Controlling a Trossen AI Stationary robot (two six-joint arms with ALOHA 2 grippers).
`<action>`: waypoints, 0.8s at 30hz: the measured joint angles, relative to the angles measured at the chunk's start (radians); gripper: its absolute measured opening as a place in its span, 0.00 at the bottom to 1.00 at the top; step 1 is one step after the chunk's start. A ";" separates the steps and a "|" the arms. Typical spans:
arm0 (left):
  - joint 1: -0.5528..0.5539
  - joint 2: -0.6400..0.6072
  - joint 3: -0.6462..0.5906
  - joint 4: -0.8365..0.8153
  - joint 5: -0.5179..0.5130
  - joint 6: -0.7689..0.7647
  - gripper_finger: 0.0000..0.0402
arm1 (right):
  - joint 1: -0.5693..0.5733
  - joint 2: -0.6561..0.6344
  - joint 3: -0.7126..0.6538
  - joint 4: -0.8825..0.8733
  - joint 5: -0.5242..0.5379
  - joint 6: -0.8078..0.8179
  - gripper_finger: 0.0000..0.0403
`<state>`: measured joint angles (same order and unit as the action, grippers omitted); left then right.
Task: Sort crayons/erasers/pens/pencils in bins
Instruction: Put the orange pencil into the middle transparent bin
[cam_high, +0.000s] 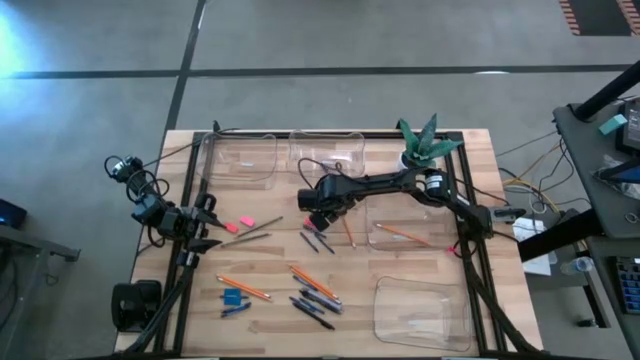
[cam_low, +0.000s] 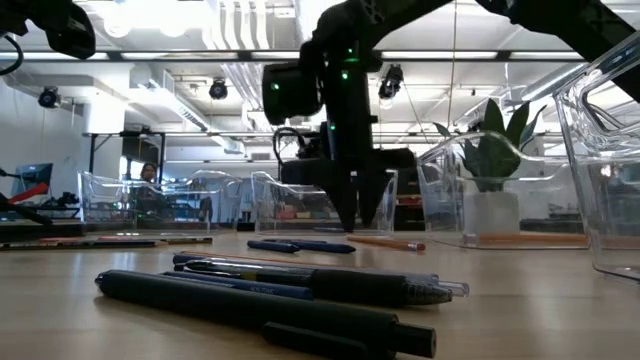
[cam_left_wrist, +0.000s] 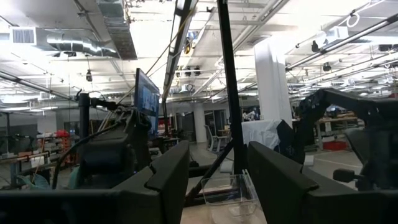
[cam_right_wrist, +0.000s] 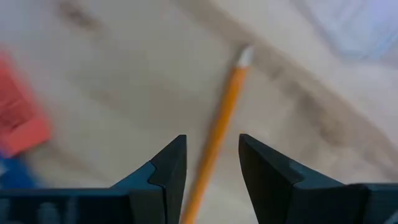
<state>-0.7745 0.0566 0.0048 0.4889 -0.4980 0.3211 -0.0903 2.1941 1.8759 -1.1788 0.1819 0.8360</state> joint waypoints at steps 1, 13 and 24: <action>0.000 0.000 0.000 0.000 0.000 0.000 0.38 | -0.002 0.000 -0.009 0.001 0.001 0.002 0.35; 0.000 0.000 0.000 0.000 0.000 0.000 0.38 | 0.005 -0.005 -0.077 0.077 -0.084 -0.032 0.31; 0.000 0.000 0.000 0.000 0.000 0.000 0.38 | 0.004 -0.006 -0.100 0.104 -0.089 -0.089 0.04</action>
<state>-0.7746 0.0566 0.0046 0.4889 -0.4980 0.3212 -0.0868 2.1880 1.7761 -1.0744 0.0929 0.7467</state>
